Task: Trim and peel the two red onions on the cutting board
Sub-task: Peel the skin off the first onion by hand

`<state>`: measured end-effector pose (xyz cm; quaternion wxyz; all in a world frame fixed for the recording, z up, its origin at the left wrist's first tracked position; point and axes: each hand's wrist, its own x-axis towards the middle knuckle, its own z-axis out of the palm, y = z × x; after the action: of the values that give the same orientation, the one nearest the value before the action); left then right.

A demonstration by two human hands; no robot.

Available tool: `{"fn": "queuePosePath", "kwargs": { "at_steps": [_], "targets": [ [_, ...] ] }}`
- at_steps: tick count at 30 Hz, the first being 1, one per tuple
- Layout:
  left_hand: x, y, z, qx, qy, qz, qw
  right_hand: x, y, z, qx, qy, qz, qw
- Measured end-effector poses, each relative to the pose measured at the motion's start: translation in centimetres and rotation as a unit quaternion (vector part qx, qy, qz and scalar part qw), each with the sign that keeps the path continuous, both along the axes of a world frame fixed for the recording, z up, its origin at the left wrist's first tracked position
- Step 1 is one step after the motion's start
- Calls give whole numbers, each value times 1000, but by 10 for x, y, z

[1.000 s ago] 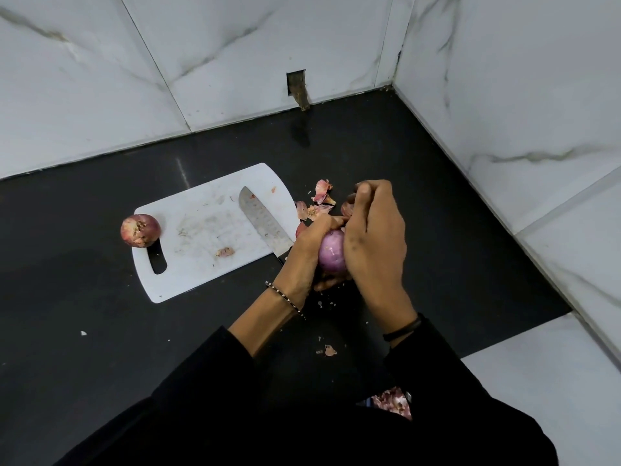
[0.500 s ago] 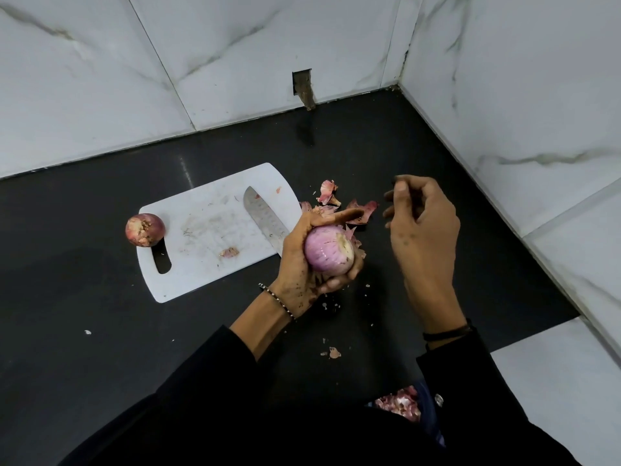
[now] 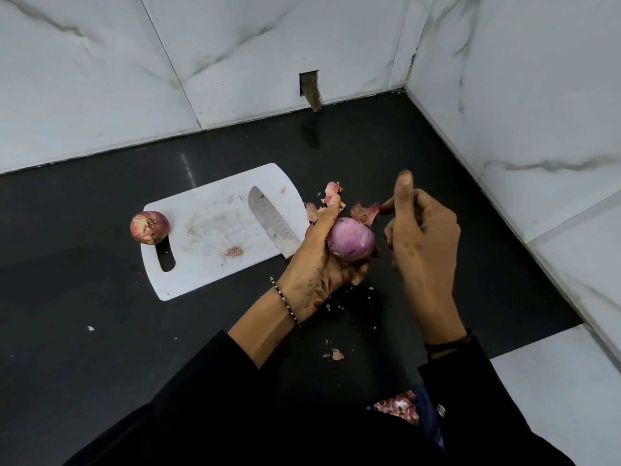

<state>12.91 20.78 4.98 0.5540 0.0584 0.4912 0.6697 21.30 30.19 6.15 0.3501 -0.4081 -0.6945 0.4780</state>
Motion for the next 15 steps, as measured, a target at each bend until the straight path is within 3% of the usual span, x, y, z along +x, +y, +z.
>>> {"fn": "queuePosePath", "kwargs": {
  "at_steps": [4, 9, 15],
  "targets": [
    [4, 2, 1, 22, -41, 16, 999, -3, -6, 1, 96, -29, -8, 995],
    [5, 10, 6, -12, -94, 70, 993, -10, -7, -10, 197, -76, -2, 977],
    [-2, 7, 7, -12, -126, 110, 986, 3, -9, -9, 103, -30, 72, 992]
  ]
}}
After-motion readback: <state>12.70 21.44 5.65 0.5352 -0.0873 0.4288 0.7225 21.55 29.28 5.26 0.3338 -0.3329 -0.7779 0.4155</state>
